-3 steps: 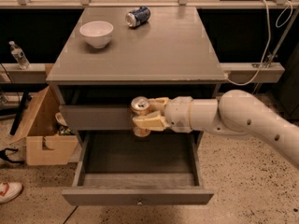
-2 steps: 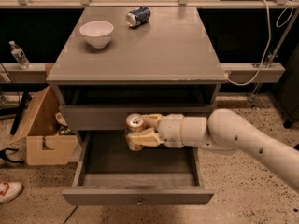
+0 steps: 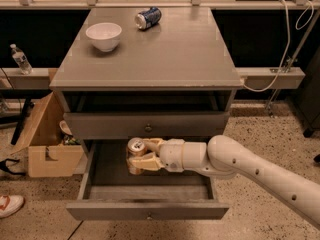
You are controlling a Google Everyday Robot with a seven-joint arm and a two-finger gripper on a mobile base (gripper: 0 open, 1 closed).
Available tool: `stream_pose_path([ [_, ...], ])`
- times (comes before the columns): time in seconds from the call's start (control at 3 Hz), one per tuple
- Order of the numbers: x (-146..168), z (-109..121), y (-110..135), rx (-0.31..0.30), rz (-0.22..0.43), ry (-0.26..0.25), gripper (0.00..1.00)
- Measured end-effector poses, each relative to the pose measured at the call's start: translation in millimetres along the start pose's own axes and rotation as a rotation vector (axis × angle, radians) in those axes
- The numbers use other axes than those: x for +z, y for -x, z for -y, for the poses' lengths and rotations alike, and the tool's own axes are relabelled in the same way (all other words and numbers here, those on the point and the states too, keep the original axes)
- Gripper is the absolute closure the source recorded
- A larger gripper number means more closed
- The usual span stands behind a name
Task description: Place orange can into middle drawer
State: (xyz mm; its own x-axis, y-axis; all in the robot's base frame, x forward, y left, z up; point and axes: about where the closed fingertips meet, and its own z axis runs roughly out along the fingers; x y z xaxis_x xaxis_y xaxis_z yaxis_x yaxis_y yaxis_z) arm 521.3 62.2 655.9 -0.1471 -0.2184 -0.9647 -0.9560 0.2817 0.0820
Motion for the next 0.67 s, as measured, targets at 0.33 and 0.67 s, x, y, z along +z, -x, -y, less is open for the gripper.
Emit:
stream_pose_path([
  [0.33,9.4,6.7,-16.7,-0.020,-0.017,0.026,1.00],
  [0.67,26.3,30.4,-58.0,-0.086,-0.056,0.060,1.00],
])
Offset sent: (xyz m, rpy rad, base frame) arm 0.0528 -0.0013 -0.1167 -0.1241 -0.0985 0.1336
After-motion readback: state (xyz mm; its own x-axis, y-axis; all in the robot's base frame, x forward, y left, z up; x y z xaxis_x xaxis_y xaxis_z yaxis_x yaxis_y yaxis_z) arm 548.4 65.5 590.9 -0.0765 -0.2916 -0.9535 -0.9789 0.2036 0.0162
